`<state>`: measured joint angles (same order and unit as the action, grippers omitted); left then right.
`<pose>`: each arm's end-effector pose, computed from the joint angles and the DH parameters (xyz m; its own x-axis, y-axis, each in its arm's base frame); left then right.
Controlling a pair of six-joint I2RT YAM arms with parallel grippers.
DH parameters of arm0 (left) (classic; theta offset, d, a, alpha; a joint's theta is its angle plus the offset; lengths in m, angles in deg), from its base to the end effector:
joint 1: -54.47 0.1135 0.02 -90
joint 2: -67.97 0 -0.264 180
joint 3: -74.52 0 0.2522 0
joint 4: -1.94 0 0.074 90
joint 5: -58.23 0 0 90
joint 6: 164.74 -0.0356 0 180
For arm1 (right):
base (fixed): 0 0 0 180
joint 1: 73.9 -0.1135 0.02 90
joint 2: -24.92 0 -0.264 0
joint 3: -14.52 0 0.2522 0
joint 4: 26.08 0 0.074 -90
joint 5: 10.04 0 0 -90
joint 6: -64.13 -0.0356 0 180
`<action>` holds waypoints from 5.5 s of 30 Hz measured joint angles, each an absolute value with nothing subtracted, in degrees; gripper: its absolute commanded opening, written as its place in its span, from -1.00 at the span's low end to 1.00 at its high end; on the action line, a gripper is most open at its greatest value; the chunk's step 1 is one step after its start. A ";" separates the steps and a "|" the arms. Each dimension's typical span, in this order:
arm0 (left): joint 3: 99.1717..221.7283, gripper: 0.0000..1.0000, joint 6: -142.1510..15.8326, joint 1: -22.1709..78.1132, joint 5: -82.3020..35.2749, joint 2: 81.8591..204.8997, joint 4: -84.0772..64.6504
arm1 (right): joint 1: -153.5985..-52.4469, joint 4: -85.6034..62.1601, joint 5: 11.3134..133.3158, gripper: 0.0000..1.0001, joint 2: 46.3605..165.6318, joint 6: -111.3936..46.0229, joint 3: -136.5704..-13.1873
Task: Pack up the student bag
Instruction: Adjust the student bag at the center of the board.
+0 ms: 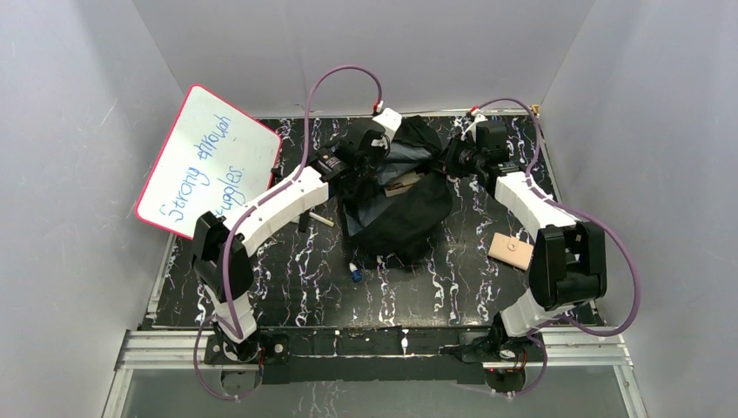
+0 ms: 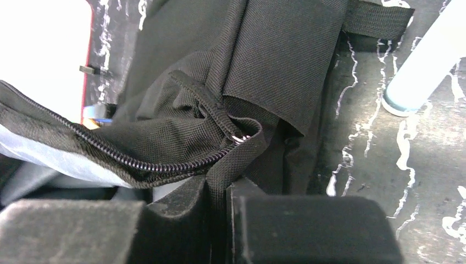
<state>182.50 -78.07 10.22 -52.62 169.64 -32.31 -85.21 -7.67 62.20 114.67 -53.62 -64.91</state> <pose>0.3089 -0.2832 0.3495 -0.3103 0.3780 -0.8723 0.4456 0.8683 0.2178 0.3524 0.0816 0.2804 -0.6262 0.3270 -0.7078 -0.1779 0.8239 0.5381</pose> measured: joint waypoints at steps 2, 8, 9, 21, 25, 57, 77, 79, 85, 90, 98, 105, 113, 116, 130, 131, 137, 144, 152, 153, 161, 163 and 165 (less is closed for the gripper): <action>181.91 -1.00 -77.57 10.53 -52.00 169.64 -32.11 | -85.27 -7.72 63.16 -0.16 114.69 -52.96 -64.17; 181.99 -1.00 -76.32 10.48 -49.66 169.77 -31.59 | -85.45 -4.66 69.43 0.26 110.12 -50.41 -61.00; 182.52 -1.00 -76.17 10.46 -49.16 170.01 -31.76 | -85.45 -3.69 70.74 0.37 108.44 -49.84 -60.94; 193.18 -1.00 -71.17 11.73 -44.79 178.10 -32.64 | -85.51 3.39 78.06 0.93 82.41 -56.87 -61.92; 193.16 -1.00 -68.85 12.45 -42.74 179.48 -32.59 | -85.51 7.19 75.44 0.97 80.92 -64.44 -66.40; 181.23 0.43 -62.34 12.71 -40.27 176.46 -31.04 | -109.03 8.98 73.45 0.97 93.64 -81.42 -89.83; 154.76 0.55 -54.23 16.10 -49.10 143.94 -27.13 | -116.44 5.27 78.06 0.97 97.23 -79.67 -90.62; 153.97 0.55 -53.44 16.10 -49.10 143.96 -27.50 | -116.86 5.20 78.09 0.97 97.88 -79.50 -90.88; 151.35 0.56 -50.44 16.10 -49.10 143.92 -26.65 | -117.58 4.96 78.98 0.97 97.51 -76.87 -89.77; 149.67 0.55 -47.41 16.14 -49.49 143.89 -26.76 | -117.80 4.50 85.19 0.97 93.25 -68.83 -79.97; 145.78 0.53 -43.78 16.95 -50.08 142.65 -26.67 | -117.58 11.06 97.76 0.96 92.81 -57.14 -71.51; 141.56 0.49 -42.77 17.02 -48.51 142.43 -25.42 | -106.34 17.42 96.36 0.94 97.40 -53.62 -72.32; 137.40 0.48 -40.13 17.02 -45.95 142.52 -23.37 | -92.81 17.73 87.73 0.78 104.03 -51.26 -70.51; 137.43 0.47 -39.98 17.02 -45.88 142.69 -22.78 | -91.24 15.91 83.20 0.61 105.99 -50.03 -68.19; 144.94 0.35 -45.35 17.02 -46.41 140.16 -22.82 | -91.30 10.16 75.44 0.63 103.87 -50.10 -46.44; 146.30 0.35 -46.10 17.02 -45.60 140.24 -22.36 | -91.30 9.94 75.42 0.63 103.68 -50.25 -45.72; 149.12 0.33 -50.71 13.37 -41.21 142.36 -18.30 | -91.35 9.73 78.63 0.83 97.32 -51.89 -44.35; 148.11 0.34 -56.00 5.08 -37.84 146.08 -17.75 | -91.15 9.77 84.93 0.83 85.49 -55.00 -44.32; 139.04 0.65 -72.61 -1.67 -30.23 136.22 -16.88 | -91.15 9.79 87.35 0.84 76.77 -55.96 -43.25; 138.10 0.65 -75.19 -2.63 -28.99 135.22 -16.61 | -91.15 9.81 87.35 0.84 76.68 -55.96 -42.84; 133.36 0.61 -94.90 -7.24 -27.33 135.06 -12.94 | -91.15 10.36 86.13 0.85 76.55 -56.50 -40.24; 132.40 0.58 -99.08 -7.61 -29.27 136.88 -11.15 | -91.15 10.27 85.80 0.85 75.98 -56.66 -40.00; 132.14 0.54 -102.42 -7.81 -31.13 139.15 -9.71 | -91.15 10.36 85.69 0.85 75.35 -56.79 -39.93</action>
